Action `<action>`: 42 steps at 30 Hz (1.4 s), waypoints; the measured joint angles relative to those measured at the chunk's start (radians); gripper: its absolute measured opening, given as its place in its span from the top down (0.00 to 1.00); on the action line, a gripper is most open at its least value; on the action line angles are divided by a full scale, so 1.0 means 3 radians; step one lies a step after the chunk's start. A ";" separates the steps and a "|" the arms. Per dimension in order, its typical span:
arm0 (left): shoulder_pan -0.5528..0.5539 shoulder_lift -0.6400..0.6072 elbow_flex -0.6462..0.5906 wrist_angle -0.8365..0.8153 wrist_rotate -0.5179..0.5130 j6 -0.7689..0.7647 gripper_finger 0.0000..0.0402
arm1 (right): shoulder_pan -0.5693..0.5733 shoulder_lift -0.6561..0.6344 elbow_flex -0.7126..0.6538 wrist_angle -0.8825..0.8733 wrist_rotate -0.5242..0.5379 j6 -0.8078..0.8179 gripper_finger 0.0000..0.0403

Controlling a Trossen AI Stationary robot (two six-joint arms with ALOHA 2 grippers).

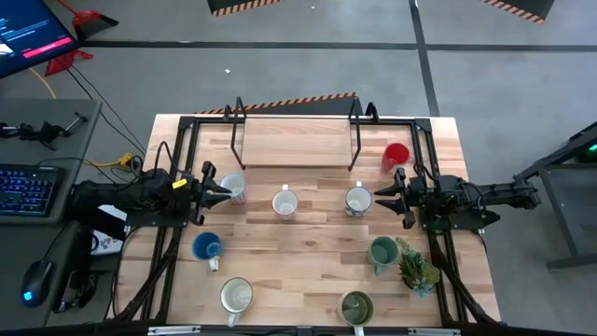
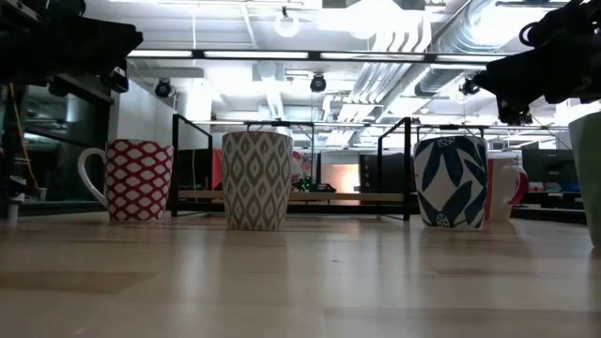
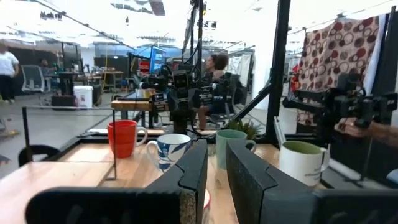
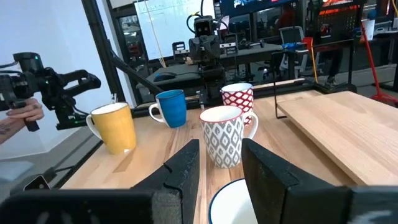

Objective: Place coffee mugs
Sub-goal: Put the red patterned mug on the shelf

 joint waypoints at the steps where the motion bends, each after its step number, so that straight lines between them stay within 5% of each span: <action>1: 0.0001 0.0000 0.0000 0.0001 -0.0001 0.0034 0.87 | 0.0000 -0.0001 0.0000 0.0000 0.0000 0.0000 0.73; 14: 0.0000 -0.0001 0.0001 0.0019 -0.0023 0.0112 0.87 | -0.0001 0.0000 0.0000 0.0035 0.0224 -0.0200 0.73; 22: 0.0001 -0.0001 0.0001 0.0032 -0.0352 -0.0113 0.87 | -0.0003 0.0000 0.0001 0.0071 0.0439 -0.0101 0.73; 28: 0.0000 0.0000 0.0000 0.0537 -0.0458 -0.0080 0.87 | -0.0003 -0.0001 0.0012 0.0297 0.0559 -0.0324 0.73; 42: 0.0000 0.0035 0.0211 0.0874 -0.0315 0.0368 0.77 | -0.0003 0.0023 0.0557 0.0228 0.0487 -0.0447 0.73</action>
